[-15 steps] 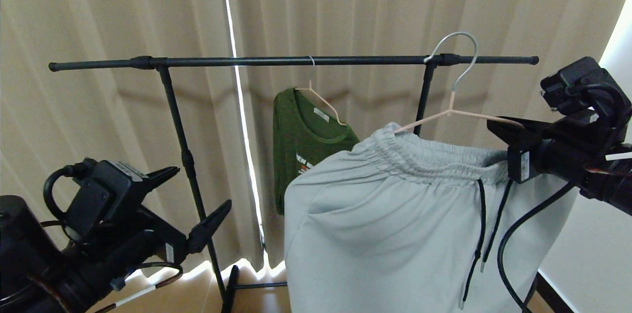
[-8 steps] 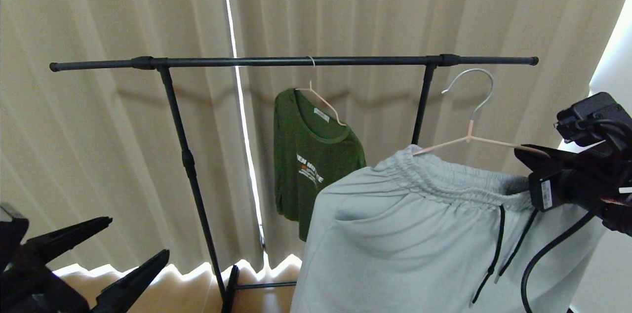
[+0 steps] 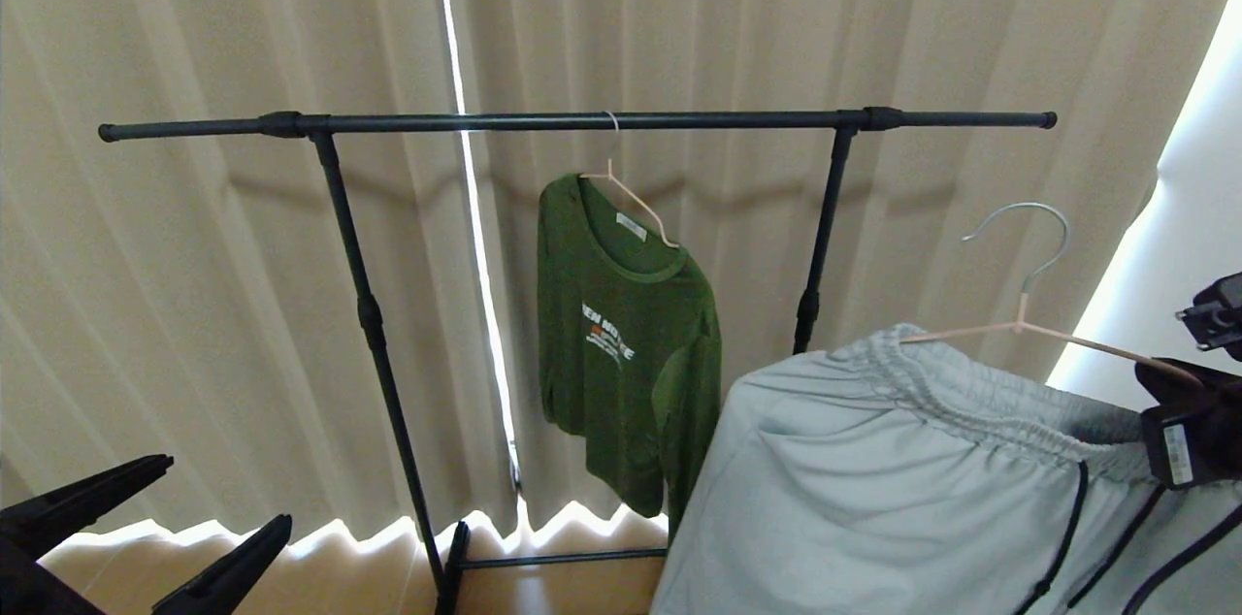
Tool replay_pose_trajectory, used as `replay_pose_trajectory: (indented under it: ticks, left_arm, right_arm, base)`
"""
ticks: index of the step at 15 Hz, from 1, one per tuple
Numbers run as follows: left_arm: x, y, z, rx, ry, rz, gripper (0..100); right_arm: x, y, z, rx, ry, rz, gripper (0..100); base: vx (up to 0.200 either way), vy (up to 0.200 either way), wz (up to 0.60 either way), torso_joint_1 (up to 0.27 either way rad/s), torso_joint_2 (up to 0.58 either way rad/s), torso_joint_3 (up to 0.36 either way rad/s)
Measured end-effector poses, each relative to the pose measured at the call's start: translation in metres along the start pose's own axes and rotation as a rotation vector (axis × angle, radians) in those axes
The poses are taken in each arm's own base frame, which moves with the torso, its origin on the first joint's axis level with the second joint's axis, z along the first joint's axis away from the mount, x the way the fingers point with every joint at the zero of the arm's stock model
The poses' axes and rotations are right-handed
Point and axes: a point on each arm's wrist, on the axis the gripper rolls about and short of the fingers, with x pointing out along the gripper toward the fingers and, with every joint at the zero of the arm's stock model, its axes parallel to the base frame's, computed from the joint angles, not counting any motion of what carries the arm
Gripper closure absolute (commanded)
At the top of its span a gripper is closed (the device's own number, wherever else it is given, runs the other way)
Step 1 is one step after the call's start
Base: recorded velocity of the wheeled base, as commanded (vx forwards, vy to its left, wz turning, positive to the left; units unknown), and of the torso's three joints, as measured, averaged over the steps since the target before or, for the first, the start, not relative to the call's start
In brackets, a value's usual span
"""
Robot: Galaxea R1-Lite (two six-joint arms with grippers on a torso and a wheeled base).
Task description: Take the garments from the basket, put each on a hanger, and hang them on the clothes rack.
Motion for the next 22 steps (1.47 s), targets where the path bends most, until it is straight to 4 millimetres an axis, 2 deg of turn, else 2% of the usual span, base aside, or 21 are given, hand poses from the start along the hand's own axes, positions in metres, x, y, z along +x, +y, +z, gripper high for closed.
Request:
replay_pose_trajectory:
  ticks: [3,5,11,18,22]
  left_arm:
    - [0.0,-0.001,0.002,0.002,-0.016,-0.048,0]
    - [-0.001,-0.001,0.004,0.003,-0.026,-0.065,0]
    - [-0.001,-0.002,0.002,0.007,-0.023,-0.07,0]
    - [-0.006,-0.001,0.002,0.026,-0.043,-0.066,0]
    - [-0.006,-0.001,0.002,0.025,-0.044,-0.065,0]
  right_arm:
    - [-0.011,-0.017,-0.015,-0.004,0.116,-0.122,100]
    - [-0.016,-0.027,-0.01,0.022,0.101,-0.171,100]
    - [-0.02,-0.038,0.011,0.06,0.032,-0.211,100]
    - [-0.003,-0.039,0.031,0.062,0.016,-0.206,100]
    - [0.014,-0.027,0.046,0.038,0.015,-0.149,100]
  base:
    - [0.0,0.0,0.0,0.0,0.0,0.0]
    - [0.0,0.0,0.0,0.0,0.0,0.0]
    - [0.2,0.0,0.0,0.006,0.0,0.001]
    - [0.2,0.0,0.0,0.0,0.0,0.002]
    - [0.2,0.0,0.0,0.001,0.0,0.002]
